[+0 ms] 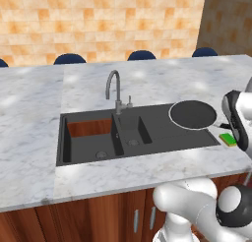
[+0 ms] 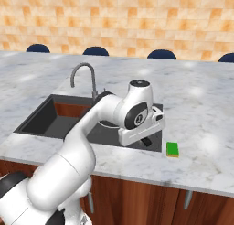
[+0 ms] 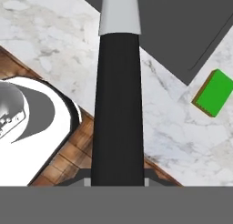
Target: Pick the pan and sponge and place them into the sink. Then turn on the water.
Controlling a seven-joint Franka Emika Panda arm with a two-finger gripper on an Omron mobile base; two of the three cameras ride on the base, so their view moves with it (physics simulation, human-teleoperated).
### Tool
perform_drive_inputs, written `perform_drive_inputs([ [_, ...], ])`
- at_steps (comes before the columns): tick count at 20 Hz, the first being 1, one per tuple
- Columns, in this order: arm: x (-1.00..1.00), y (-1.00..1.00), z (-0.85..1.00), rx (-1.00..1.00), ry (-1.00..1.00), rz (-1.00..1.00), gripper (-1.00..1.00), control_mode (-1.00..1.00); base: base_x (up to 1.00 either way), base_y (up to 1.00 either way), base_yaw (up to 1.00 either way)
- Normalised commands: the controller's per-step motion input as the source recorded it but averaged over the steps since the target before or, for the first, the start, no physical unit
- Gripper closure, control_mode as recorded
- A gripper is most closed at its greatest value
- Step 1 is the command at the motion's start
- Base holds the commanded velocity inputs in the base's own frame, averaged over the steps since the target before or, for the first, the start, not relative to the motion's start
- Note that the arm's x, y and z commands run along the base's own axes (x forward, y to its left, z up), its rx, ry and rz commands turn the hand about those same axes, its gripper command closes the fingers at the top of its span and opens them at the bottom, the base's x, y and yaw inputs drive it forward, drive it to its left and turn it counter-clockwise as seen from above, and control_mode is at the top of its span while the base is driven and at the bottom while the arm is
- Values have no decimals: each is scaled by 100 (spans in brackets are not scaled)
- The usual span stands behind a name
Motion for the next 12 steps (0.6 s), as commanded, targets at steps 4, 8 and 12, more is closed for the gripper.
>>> perform_drive_inputs([
  [4,6,52,-1,2,-3,5,100,-100,0,0,0],
  [8,8,61,-13,5,-1,0,100,-100,0,0,0],
  [12,0,59,17,-4,-2,-1,100,-100,0,0,0],
])
